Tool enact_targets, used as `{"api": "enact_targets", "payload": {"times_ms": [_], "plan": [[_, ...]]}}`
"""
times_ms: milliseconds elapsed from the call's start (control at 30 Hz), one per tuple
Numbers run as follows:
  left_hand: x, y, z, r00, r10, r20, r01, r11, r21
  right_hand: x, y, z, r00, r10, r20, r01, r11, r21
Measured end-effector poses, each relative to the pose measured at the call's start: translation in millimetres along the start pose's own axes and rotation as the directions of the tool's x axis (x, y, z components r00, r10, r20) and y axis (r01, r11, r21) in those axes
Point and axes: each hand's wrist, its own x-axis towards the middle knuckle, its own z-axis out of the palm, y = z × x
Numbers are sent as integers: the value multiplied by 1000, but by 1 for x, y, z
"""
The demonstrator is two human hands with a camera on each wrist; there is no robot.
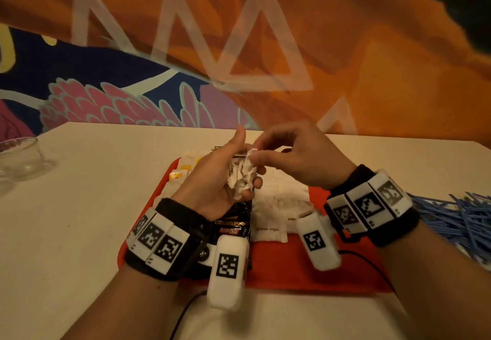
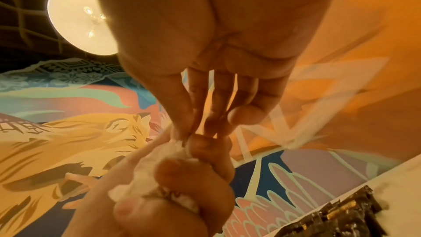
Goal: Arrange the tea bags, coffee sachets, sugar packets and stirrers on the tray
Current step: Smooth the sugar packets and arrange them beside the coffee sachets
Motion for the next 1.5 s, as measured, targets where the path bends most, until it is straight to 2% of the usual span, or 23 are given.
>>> {"api": "enact_targets", "payload": {"times_ms": [67,200,267,333,433,500,567,633,700,900,1033,1100,1200,1267,1400,1500], "plan": [[2,-1,-2,1000,-8,21,9,999,-40,1,2,0,998,1,-67,3,999,52],[6,-4,-5,1000,10,-4,-10,991,-135,2,2,-8,961,106,-254,-31,960,280],[7,-5,-5,992,106,-68,-110,992,-64,2,4,-11,935,147,-322,-53,957,285],[9,-7,-6,965,235,-115,-226,971,83,2,6,-9,922,158,-353,-80,971,225],[12,-13,-8,916,383,-119,-333,892,305,3,8,-2,926,144,-350,-95,984,153],[14,-14,-8,889,435,-141,-361,856,369,2,8,1,934,133,-333,-90,986,143],[14,-14,-9,874,452,-175,-374,859,350,2,6,3,945,137,-297,-77,976,205],[13,-10,-9,872,444,-208,-378,878,293,2,5,2,957,175,-233,-87,935,342],[13,-8,-9,876,431,-215,-371,889,269,1,4,0,965,187,-184,-101,912,397],[11,-10,-9,881,439,-174,-365,867,338,-1,6,5,973,140,-186,-68,936,346],[11,-11,-9,826,532,-186,-431,809,400,-2,8,4,977,136,-165,-80,948,308],[10,-9,-7,816,535,-221,-447,825,347,-3,9,4,980,137,-145,-88,949,303],[9,-6,-6,848,441,-294,-403,897,183,-3,11,4,979,154,-133,-105,941,321],[9,-6,-5,861,415,-293,-387,910,152,-3,10,5,974,175,-146,-114,929,352],[11,-9,-6,854,467,-230,-404,873,273,-2,7,6,964,209,-166,-127,906,404],[11,-11,-5,834,511,-209,-429,838,336,-2,4,8,948,284,-140,-184,853,488]]}}
